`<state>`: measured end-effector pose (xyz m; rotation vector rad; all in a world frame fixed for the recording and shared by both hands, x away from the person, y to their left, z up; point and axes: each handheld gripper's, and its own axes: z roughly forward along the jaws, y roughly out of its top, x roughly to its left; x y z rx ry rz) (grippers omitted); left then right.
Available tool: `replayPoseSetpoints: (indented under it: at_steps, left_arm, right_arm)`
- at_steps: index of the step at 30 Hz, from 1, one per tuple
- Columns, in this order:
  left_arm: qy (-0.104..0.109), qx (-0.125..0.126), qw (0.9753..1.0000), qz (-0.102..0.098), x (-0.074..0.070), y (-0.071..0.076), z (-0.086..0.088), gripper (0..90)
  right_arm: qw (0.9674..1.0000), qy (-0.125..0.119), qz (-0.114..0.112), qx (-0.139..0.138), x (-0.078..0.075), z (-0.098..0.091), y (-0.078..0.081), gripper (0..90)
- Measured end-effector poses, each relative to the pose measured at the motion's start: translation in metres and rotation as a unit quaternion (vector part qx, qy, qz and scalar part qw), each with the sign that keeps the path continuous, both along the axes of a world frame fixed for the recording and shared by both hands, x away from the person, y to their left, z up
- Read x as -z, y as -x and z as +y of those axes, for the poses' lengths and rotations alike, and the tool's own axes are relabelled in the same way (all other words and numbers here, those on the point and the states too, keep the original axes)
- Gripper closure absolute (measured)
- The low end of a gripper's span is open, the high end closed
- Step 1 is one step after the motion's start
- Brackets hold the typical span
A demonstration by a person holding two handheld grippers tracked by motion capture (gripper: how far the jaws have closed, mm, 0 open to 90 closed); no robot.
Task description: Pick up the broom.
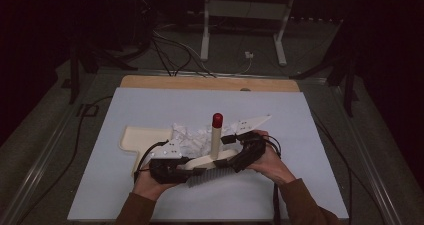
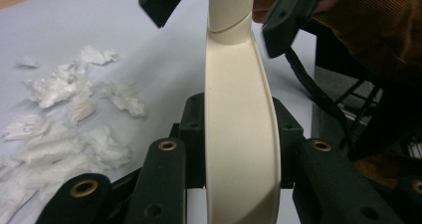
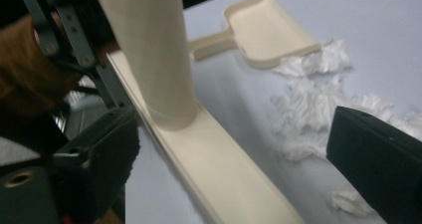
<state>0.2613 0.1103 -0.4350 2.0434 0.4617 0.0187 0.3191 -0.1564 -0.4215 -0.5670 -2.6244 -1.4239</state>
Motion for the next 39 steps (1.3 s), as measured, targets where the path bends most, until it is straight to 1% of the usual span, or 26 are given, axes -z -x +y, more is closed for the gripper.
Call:
replayPoseSetpoints:
  at_steps: [2, 3, 4, 5, 6, 8, 10, 12, 15, 16, 17, 18, 19, 20, 21, 22, 24, 26, 28, 29, 30, 32, 34, 36, 38, 39]
  left_arm:
    - [-0.003, 0.006, 1.0000, 0.001, 0.001, 0.000, 0.001, 69.1]
    - [-0.002, 0.010, 0.9999, 0.003, 0.001, -0.001, 0.001, 69.1]
    - [0.002, 0.015, 0.9999, 0.005, 0.001, -0.001, 0.002, 69.1]
    - [0.005, 0.020, 0.9998, 0.006, 0.001, -0.001, 0.002, 69.1]
    - [0.006, 0.026, 0.9996, 0.007, 0.001, -0.001, 0.002, 69.1]
    - [0.006, 0.033, 0.9994, 0.009, 0.001, -0.001, 0.002, 69.1]
    - [0.007, 0.042, 0.9990, 0.014, 0.003, -0.001, 0.003, 69.1]
    - [0.011, 0.053, 0.9983, 0.023, 0.004, -0.002, 0.004, 69.1]
    - [0.023, 0.063, 0.9974, 0.028, 0.007, -0.003, 0.004, 68.6]
    - [0.023, 0.059, 0.9977, 0.026, 0.007, -0.002, 0.003, 68.2]
    - [0.021, 0.053, 0.9981, 0.023, 0.007, -0.002, 0.003, 66.1]
    - [0.021, 0.045, 0.9985, 0.021, 0.007, -0.002, 0.002, 62.8]
    - [0.016, 0.035, 0.9990, 0.021, 0.007, -0.002, 0.001, 61.0]
    - [0.015, 0.023, 0.9995, 0.018, 0.007, -0.001, 0.001, 58.7]
    - [0.018, 0.015, 0.9996, 0.015, 0.007, -0.001, 0.002, 56.4]
    - [0.023, 0.008, 0.9996, 0.017, 0.007, -0.001, 0.003, 55.1]
    - [0.036, 0.000, 0.9992, 0.017, 0.007, -0.001, 0.005, 53.4]
    - [0.044, -0.008, 0.9989, 0.016, 0.007, 0.000, 0.008, 50.7]
    - [0.053, -0.018, 0.9983, 0.015, 0.006, 0.000, 0.012, 49.6]
    - [0.057, -0.029, 0.9979, 0.012, 0.005, 0.001, 0.014, 45.6]
    - [0.058, -0.041, 0.9975, 0.006, 0.004, 0.002, 0.016, 40.6]
    - [0.055, -0.070, 0.9960, -0.008, 0.002, 0.004, 0.020, 31.3]
    - [0.048, -0.101, 0.9936, -0.018, 0.002, 0.006, 0.025, 20.2]
    - [0.043, -0.127, 0.9907, -0.024, 0.003, 0.006, 0.030, 12.2]
    - [0.039, -0.151, 0.9874, -0.025, 0.004, 0.007, 0.035, 1.3]
    - [0.040, -0.162, 0.9856, -0.029, 0.005, 0.008, 0.038, 0.4]
  right_arm:
    - [0.9998, 0.015, 0.000, -0.013, 0.001, 0.003, 0.001, 11.9]
    - [0.9995, 0.023, 0.000, -0.021, 0.001, 0.004, 0.002, 15.4]
    - [0.9990, 0.031, -0.002, -0.031, 0.001, 0.005, 0.003, 16.8]
    - [0.9971, 0.050, -0.011, -0.057, 0.003, 0.009, 0.006, 23.0]
    - [0.9971, 0.050, -0.011, -0.057, 0.003, 0.009, 0.006, 23.0]
    - [0.9948, 0.050, -0.011, -0.089, 0.004, 0.011, 0.008, 36.7]
    - [0.9926, 0.049, -0.012, -0.110, 0.004, 0.012, 0.010, 42.7]
    - [0.9907, 0.046, -0.006, -0.127, 0.004, 0.012, 0.010, 48.4]
    - [0.9866, 0.044, 0.001, -0.157, 0.005, 0.011, 0.012, 59.7]
    - [0.9850, 0.046, 0.003, -0.166, 0.005, 0.012, 0.013, 61.5]
    - [0.9839, 0.056, 0.004, -0.169, 0.006, 0.013, 0.013, 63.8]
    - [0.9828, 0.062, 0.006, -0.174, 0.007, 0.014, 0.014, 66.2]
    - [0.9822, 0.064, 0.002, -0.177, 0.008, 0.014, 0.014, 66.8]
    - [0.9831, 0.064, 0.003, -0.172, 0.009, 0.014, 0.014, 67.2]
    - [0.9838, 0.065, 0.004, -0.167, 0.009, 0.014, 0.014, 67.5]
    - [0.9844, 0.064, 0.003, -0.164, 0.008, 0.013, 0.014, 67.6]
    - [0.9847, 0.067, 0.005, -0.161, 0.008, 0.013, 0.014, 67.6]
    - [0.9850, 0.073, 0.005, -0.156, 0.009, 0.012, 0.014, 67.6]
    - [0.9859, 0.070, 0.006, -0.151, 0.009, 0.011, 0.013, 67.6]
    - [0.9867, 0.070, 0.009, -0.146, 0.008, 0.010, 0.013, 67.6]
    - [0.9870, 0.071, 0.007, -0.144, 0.009, 0.009, 0.012, 67.6]
    - [0.9881, 0.072, 0.009, -0.136, 0.009, 0.007, 0.011, 67.6]
    - [0.9894, 0.071, 0.009, -0.126, 0.009, 0.005, 0.010, 67.6]
    - [0.9908, 0.067, 0.011, -0.117, 0.008, 0.003, 0.010, 67.6]
    - [0.9923, 0.066, 0.010, -0.105, 0.007, 0.001, 0.009, 67.6]
    - [0.9926, 0.067, 0.013, -0.100, 0.006, 0.001, 0.009, 67.6]
